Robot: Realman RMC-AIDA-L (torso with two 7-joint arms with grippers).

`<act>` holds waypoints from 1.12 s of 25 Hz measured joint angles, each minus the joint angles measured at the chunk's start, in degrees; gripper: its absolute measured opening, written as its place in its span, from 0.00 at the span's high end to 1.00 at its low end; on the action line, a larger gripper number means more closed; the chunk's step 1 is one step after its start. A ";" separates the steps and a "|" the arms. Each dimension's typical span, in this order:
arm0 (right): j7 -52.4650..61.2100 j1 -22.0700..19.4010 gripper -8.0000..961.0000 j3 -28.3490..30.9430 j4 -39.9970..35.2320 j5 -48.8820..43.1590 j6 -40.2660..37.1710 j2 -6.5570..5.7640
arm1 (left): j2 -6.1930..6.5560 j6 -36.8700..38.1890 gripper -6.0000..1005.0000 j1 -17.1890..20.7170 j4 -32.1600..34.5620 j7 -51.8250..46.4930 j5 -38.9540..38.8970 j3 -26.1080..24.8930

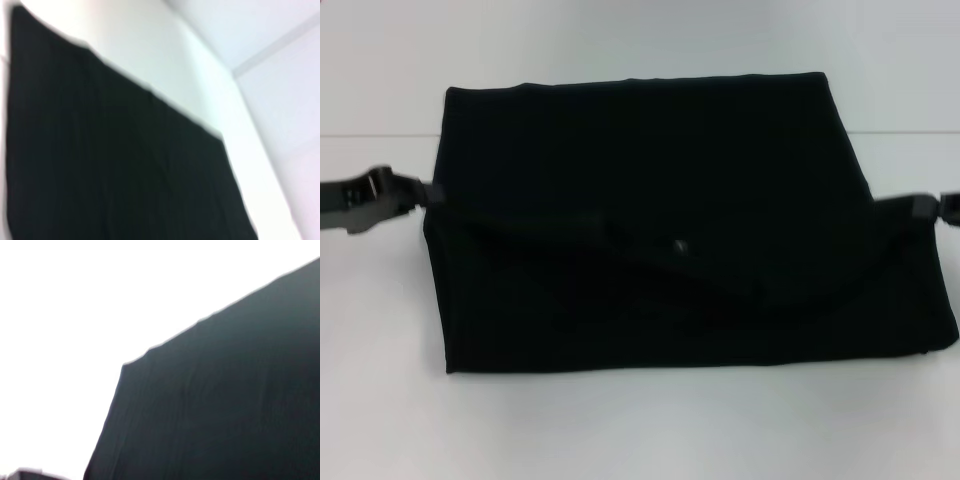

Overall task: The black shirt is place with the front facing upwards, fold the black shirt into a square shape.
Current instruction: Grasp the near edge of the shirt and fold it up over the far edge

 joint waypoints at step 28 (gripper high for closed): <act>-5.44 6.14 0.96 -9.41 3.04 6.27 33.31 7.03 | -7.00 -26.31 0.97 -2.91 -1.18 8.50 -9.88 6.51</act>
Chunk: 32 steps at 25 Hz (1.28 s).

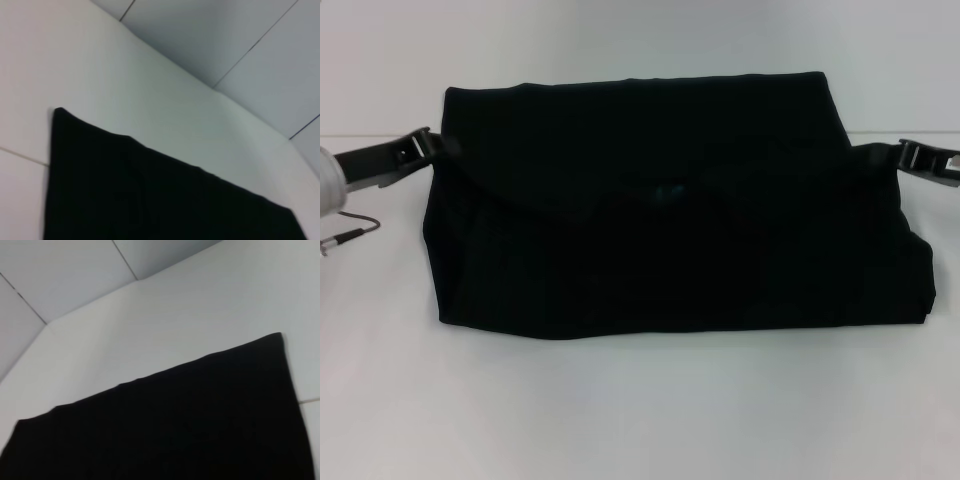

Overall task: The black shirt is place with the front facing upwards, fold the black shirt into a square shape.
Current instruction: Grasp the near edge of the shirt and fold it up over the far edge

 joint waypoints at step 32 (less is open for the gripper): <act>-19.76 -7.61 0.21 -5.62 -1.67 16.83 -15.80 -0.26 | 2.96 12.48 0.43 5.59 -1.66 1.47 -6.66 3.79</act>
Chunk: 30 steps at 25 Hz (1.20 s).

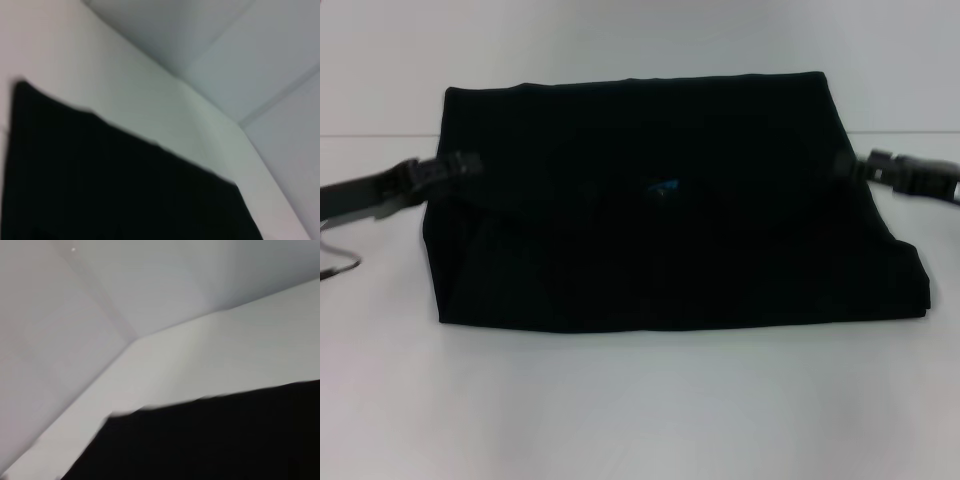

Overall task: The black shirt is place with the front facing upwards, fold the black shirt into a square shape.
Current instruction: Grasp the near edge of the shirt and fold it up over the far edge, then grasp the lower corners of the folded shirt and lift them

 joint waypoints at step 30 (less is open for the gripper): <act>-26.19 -7.94 0.13 -7.68 1.69 -3.40 -12.93 5.29 | 0.01 2.41 0.12 5.02 3.43 12.74 7.22 10.69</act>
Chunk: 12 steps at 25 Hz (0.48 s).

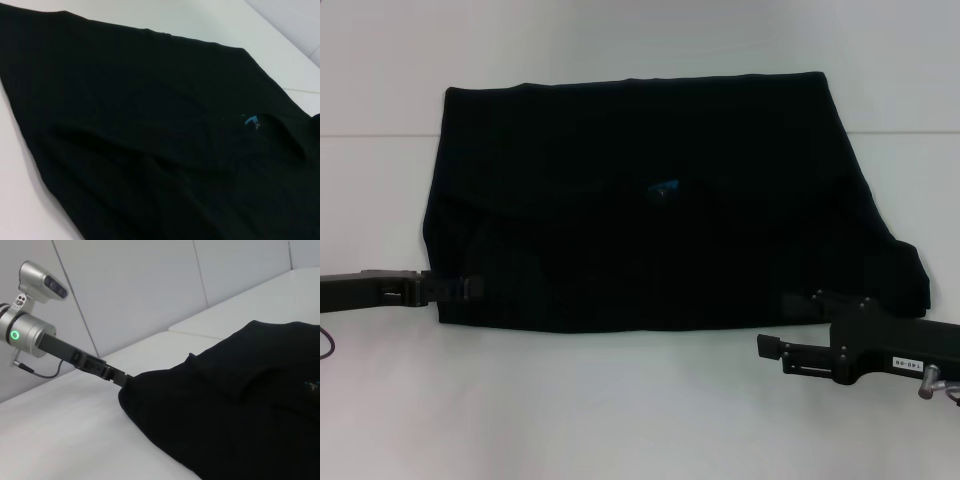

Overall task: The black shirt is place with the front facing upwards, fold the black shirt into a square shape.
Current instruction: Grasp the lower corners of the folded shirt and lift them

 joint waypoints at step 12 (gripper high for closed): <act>0.14 -0.06 0.13 -0.11 0.55 0.01 -0.01 0.09 | -0.49 1.37 0.16 0.16 -0.47 -0.46 0.05 1.28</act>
